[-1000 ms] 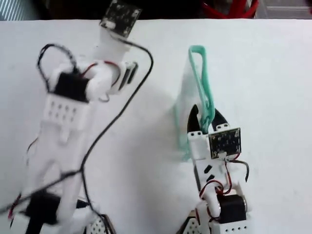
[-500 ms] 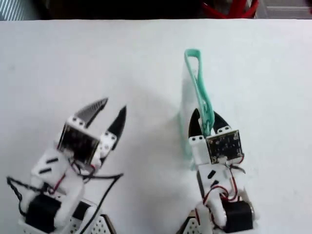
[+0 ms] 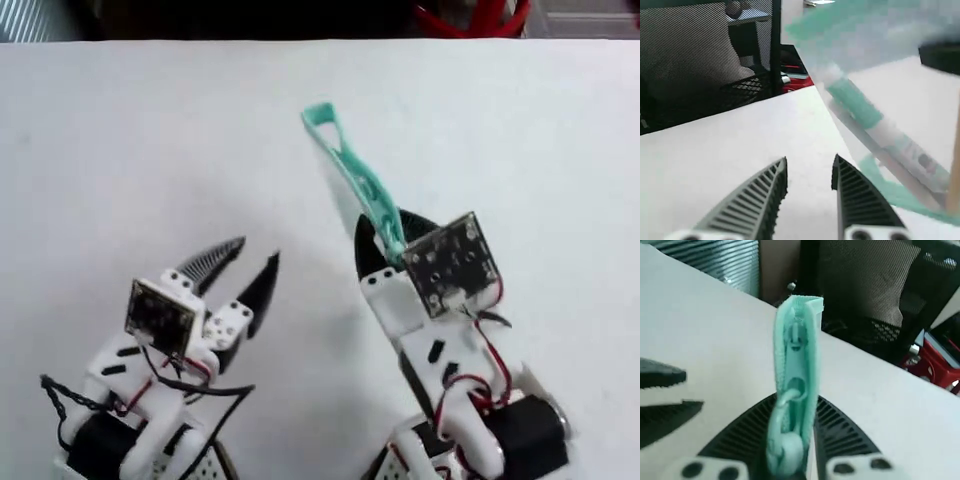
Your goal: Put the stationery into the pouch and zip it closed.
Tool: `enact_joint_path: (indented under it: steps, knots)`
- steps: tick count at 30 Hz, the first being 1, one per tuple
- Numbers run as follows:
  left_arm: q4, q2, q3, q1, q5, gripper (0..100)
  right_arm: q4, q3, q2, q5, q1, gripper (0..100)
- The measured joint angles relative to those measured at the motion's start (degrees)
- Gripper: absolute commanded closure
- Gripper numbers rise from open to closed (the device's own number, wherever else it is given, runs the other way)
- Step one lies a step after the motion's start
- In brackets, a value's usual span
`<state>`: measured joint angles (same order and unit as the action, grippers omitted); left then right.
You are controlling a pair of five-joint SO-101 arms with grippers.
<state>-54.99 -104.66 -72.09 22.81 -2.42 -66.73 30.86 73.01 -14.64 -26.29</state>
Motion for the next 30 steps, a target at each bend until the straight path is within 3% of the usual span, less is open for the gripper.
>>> enact_joint_path:
  steps: [6,12,16,21,26,30]
  knots:
    - [-3.9,0.0,2.1,4.5,3.7,73,-4.7,-9.5,0.0,-5.0,-9.1,98.0]
    - [-12.8,-0.1,16.6,4.7,9.6,72,-12.4,-20.8,0.3,-8.6,-10.9,98.0]
    - [-14.9,-0.2,22.6,4.7,9.6,72,-20.1,-31.6,-3.3,-8.7,-16.8,98.0]
    - [-18.1,-0.2,23.6,5.7,5.2,72,-29.3,-45.2,-11.5,-9.8,-26.9,97.9]
    - [-25.3,-0.2,26.8,17.5,-6.1,72,-31.5,-56.0,-16.6,-13.4,-29.9,98.0]
    - [-29.0,-0.2,32.1,23.4,-8.5,72,-31.6,-57.6,-17.0,-13.8,-30.7,98.0]
